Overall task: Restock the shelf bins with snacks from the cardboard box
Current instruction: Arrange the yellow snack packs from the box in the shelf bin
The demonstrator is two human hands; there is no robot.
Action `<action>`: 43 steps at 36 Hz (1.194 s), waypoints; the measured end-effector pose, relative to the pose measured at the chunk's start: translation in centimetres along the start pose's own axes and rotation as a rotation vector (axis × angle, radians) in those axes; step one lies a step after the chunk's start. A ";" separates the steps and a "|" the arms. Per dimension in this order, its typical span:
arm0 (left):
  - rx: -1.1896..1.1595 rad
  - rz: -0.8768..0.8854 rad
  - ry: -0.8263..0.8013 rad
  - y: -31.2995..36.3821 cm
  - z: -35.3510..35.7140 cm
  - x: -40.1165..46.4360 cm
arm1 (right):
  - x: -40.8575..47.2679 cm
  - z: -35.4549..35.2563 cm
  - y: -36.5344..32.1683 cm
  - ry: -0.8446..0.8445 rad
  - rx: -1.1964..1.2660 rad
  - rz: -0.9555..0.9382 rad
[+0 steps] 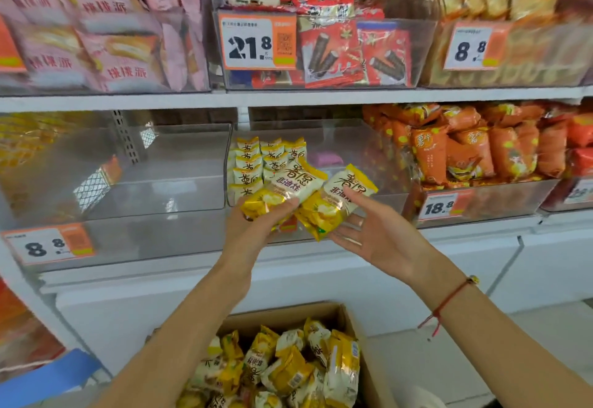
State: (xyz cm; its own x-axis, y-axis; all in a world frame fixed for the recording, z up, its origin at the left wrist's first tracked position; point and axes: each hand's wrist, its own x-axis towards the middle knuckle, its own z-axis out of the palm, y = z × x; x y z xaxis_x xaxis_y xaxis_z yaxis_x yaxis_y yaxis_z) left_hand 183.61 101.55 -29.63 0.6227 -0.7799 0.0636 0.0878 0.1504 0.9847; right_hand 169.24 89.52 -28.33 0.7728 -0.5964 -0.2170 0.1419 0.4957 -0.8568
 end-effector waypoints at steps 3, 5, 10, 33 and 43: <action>0.084 -0.061 -0.033 0.9 -0.2 0.7 | -0.1 -0.2 -0.3 0.033 -0.117 -0.108; 0.180 -0.087 -0.043 1.6 -0.2 1.0 | -0.2 -0.4 -0.7 0.038 -0.175 -0.154; 0.442 -0.093 -0.200 3.4 0.0 1.7 | -0.1 -0.4 -1.7 0.052 -0.229 -0.192; 0.959 0.303 -0.225 3.3 3.7 15.5 | 11.4 -4.4 -9.5 0.330 -0.771 -0.182; 1.191 0.251 -0.039 1.7 3.9 21.5 | 17.4 -6.5 -6.9 0.330 -1.007 -0.224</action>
State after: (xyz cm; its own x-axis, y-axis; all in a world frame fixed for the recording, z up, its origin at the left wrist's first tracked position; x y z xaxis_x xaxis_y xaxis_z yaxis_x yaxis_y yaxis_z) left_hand 194.09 82.67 -25.93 0.4943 -0.8300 0.2586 -0.8129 -0.3358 0.4759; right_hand 177.70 71.60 -29.19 0.5662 -0.8242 0.0056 -0.4307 -0.3017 -0.8505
